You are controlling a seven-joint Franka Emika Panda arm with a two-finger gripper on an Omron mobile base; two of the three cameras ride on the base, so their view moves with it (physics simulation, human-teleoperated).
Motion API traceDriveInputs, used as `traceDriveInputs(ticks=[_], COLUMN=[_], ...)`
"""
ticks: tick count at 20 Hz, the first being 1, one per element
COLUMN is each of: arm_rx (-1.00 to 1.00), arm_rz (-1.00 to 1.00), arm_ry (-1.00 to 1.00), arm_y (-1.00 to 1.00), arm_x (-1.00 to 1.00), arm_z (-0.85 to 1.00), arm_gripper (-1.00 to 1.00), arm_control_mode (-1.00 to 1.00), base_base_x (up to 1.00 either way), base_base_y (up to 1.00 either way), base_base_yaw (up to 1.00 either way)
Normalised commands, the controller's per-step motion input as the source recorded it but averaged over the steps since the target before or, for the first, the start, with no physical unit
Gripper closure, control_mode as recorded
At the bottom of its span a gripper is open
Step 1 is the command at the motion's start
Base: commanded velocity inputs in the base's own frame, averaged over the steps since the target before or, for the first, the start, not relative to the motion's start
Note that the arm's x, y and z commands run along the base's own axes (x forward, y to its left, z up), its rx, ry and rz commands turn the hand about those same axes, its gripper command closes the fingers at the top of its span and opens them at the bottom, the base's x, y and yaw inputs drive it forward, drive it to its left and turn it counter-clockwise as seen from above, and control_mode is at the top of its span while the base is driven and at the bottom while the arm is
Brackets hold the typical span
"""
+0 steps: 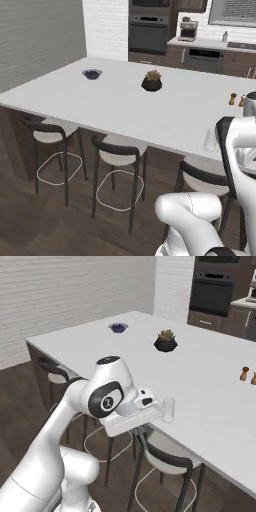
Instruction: Take a straw from the drawer in front and place it inside the glass cup on the dining counter.
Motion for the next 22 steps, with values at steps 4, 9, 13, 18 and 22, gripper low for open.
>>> traceDriveInputs(ticks=[4, 9, 13, 18, 22], arm_rx=[0.00, 0.00, 0.00, 0.00, 0.00], arm_rz=[0.00, 0.00, 0.00, 0.00, -0.08], arm_ry=[0.00, 0.00, 0.00, 0.00, 0.00], arm_y=[0.00, 0.00, 0.00, 0.00, 0.06], arm_x=[0.00, 0.00, 0.00, 0.00, 0.12], arm_z=[0.00, 0.00, 0.00, 0.00, 0.02], arm_gripper=[1.00, 1.00, 1.00, 1.00, 1.00], arm_control_mode=[1.00, 1.00, 1.00, 1.00, -1.00], base_base_x=[0.85, 0.80, 0.70, 0.65, 0.48], base_base_y=[0.21, 0.32, 0.31, 0.34, 0.24], base_base_yaw=[-0.55, -0.53, -0.51, -0.51, -0.35])
